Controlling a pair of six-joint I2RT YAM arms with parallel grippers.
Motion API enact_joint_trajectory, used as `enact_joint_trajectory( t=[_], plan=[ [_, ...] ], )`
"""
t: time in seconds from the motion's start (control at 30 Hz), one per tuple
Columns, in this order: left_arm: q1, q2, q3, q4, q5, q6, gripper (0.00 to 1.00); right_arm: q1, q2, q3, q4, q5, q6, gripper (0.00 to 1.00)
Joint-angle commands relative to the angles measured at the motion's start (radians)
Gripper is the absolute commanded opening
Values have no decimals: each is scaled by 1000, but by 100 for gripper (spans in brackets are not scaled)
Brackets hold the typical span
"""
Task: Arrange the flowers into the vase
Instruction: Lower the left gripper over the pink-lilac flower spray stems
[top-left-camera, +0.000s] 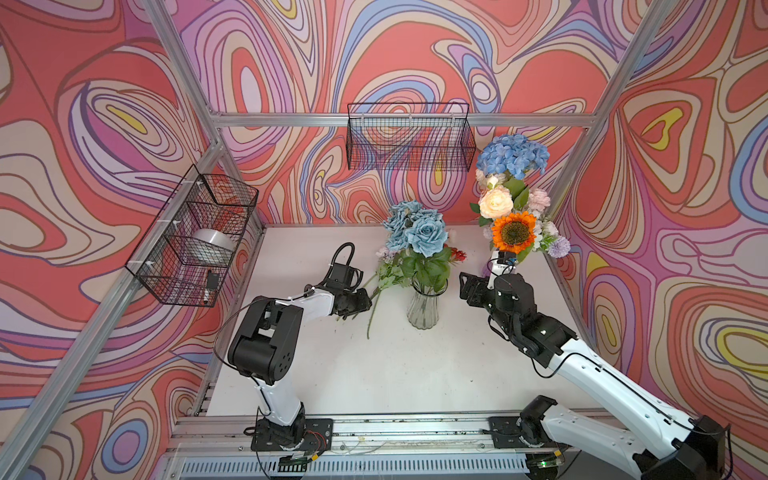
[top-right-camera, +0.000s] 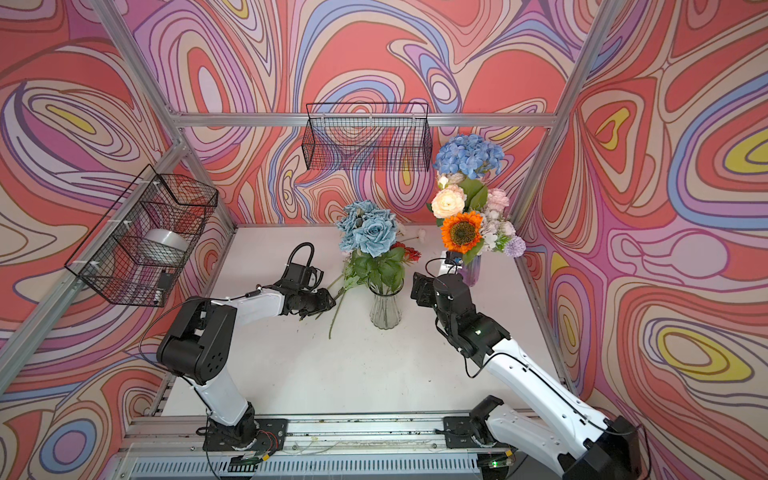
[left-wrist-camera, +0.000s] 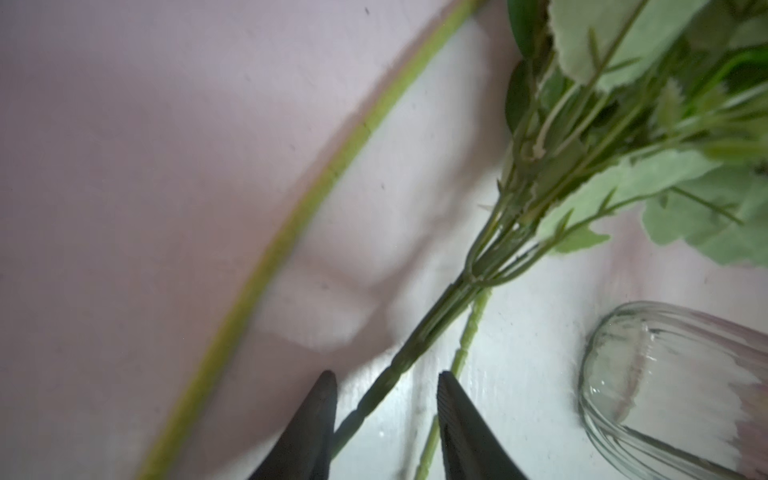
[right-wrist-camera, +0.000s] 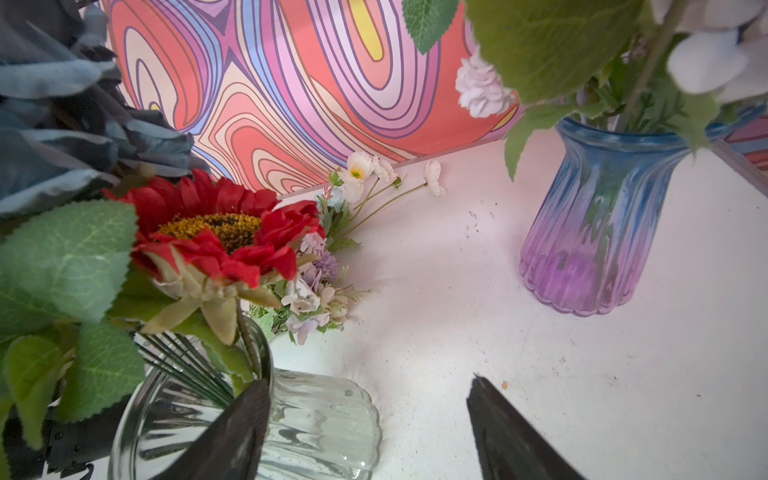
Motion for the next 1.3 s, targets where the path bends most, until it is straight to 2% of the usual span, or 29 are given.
enact_joint_trajectory(
  t=[0.0, 0.17, 0.33, 0.47, 0.53, 0.77, 1.1, 1.27],
  plan=[
    [-71, -30, -25, -19, 40, -44, 41, -4, 14, 7, 10, 16, -9, 77],
    [-116, -43, -16, -38, 54, -53, 41, -5, 13, 10, 7, 14, -10, 77],
    [-109, -103, 66, -159, -146, 44, 58, -4, -3, 10, 4, 15, -10, 77],
    [-91, -108, 146, -222, -316, 146, 62, -5, -14, 8, 3, 11, -8, 77],
    [-68, -68, 197, -263, -344, 180, 61, -5, -17, 10, 5, 11, -8, 77],
    [-26, 70, 306, -367, -318, 251, 56, -5, -28, 22, 0, 28, -18, 77],
    [-19, 155, 363, -416, -306, 276, 56, -4, -21, 21, 15, 33, -18, 77],
    [-14, 212, 398, -463, -340, 266, 46, -5, -35, 23, 10, 44, -25, 77]
  ],
)
